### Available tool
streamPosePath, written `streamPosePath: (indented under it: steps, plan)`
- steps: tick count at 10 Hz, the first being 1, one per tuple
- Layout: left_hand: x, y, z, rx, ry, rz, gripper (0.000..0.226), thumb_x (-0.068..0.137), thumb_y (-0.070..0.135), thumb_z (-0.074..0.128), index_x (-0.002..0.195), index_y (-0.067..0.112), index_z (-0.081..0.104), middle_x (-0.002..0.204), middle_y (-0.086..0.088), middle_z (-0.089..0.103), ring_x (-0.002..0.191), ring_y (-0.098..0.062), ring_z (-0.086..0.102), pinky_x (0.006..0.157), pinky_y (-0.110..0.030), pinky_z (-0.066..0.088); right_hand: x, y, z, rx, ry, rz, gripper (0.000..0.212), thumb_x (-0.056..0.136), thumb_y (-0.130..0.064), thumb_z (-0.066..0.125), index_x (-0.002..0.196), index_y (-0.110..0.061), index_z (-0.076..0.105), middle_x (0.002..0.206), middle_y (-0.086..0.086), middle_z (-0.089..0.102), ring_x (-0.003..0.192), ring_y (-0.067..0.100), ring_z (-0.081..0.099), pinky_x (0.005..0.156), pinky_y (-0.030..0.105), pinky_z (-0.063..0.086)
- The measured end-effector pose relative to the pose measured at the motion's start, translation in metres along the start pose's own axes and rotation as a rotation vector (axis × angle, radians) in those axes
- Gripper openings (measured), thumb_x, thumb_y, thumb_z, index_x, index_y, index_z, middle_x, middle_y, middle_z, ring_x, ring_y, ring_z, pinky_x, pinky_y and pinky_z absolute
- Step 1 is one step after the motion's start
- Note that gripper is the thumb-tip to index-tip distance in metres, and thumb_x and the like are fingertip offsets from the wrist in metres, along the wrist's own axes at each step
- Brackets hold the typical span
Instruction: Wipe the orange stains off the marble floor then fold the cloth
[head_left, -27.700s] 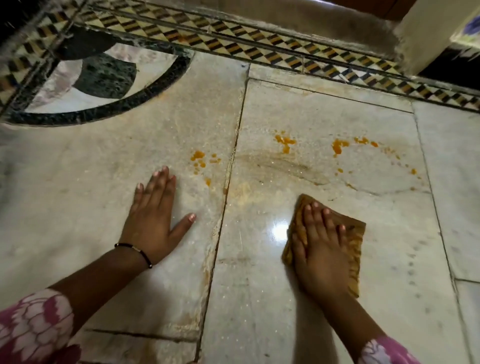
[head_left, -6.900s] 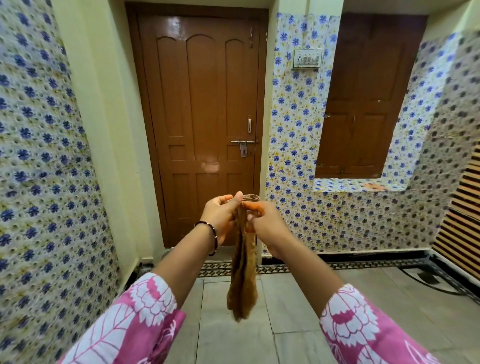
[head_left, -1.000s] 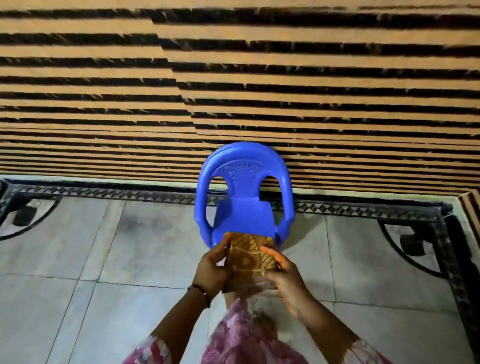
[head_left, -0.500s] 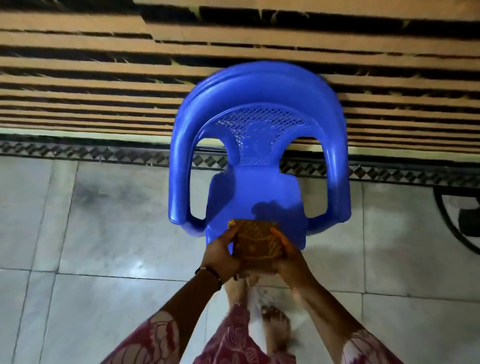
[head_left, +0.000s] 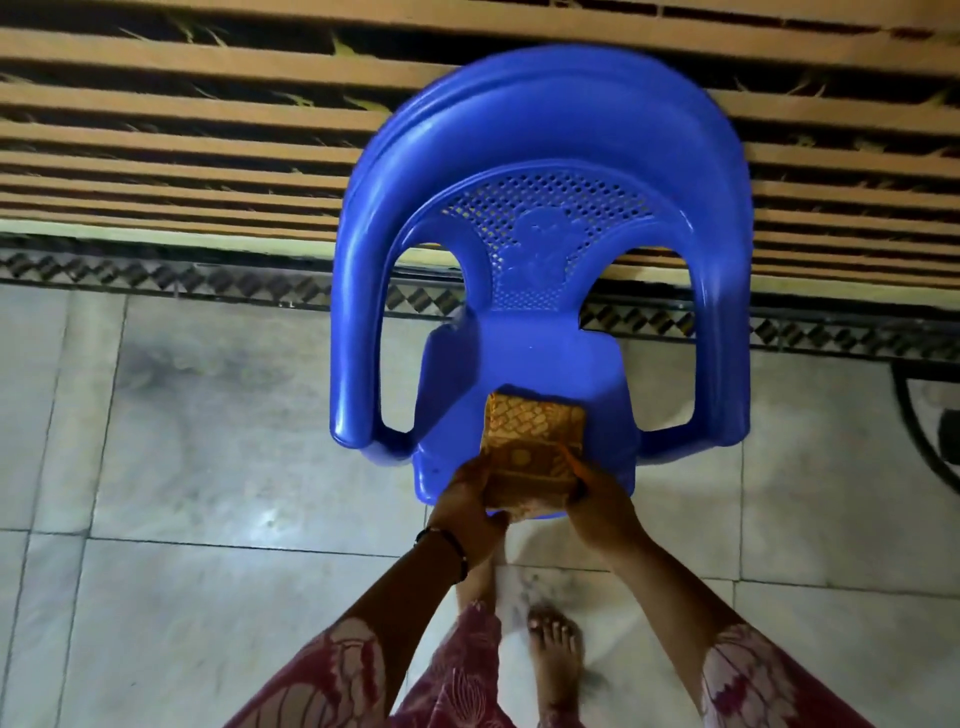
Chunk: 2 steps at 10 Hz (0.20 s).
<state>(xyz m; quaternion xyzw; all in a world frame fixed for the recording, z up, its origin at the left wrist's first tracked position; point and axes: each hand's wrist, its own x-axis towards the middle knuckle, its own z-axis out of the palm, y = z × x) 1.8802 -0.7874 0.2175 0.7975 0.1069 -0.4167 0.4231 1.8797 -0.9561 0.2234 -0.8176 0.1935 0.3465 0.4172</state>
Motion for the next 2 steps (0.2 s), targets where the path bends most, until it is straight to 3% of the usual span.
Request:
streamPosePath:
  steps: [1, 2]
  plan:
    - [-0.003, 0.009, -0.008, 0.088, 0.038, 0.012, 0.067, 0.086, 0.013, 0.063, 0.144, 0.008, 0.030, 0.146, -0.012, 0.034, 0.132, -0.027, 0.038, 0.106, -0.026, 0.031, -0.004, -0.005, -0.003, -0.168, 0.104, -0.114, 0.049, 0.092, -0.019, 0.042, 0.142, -0.018, 0.042, 0.148, 0.011, 0.040, 0.135, 0.031, 0.037, 0.103, 0.031, 0.033]
    - [-0.033, 0.023, -0.012, -0.007, 0.193, 0.010, 0.053, 0.090, 0.011, 0.058, 0.139, 0.009, 0.039, 0.140, -0.008, 0.044, 0.128, -0.024, 0.043, 0.097, -0.019, 0.030, -0.030, -0.003, -0.007, -0.179, 0.249, -0.175, 0.048, 0.088, -0.002, 0.056, 0.134, -0.013, 0.052, 0.140, 0.009, 0.049, 0.126, 0.030, 0.047, 0.097, 0.034, 0.040]
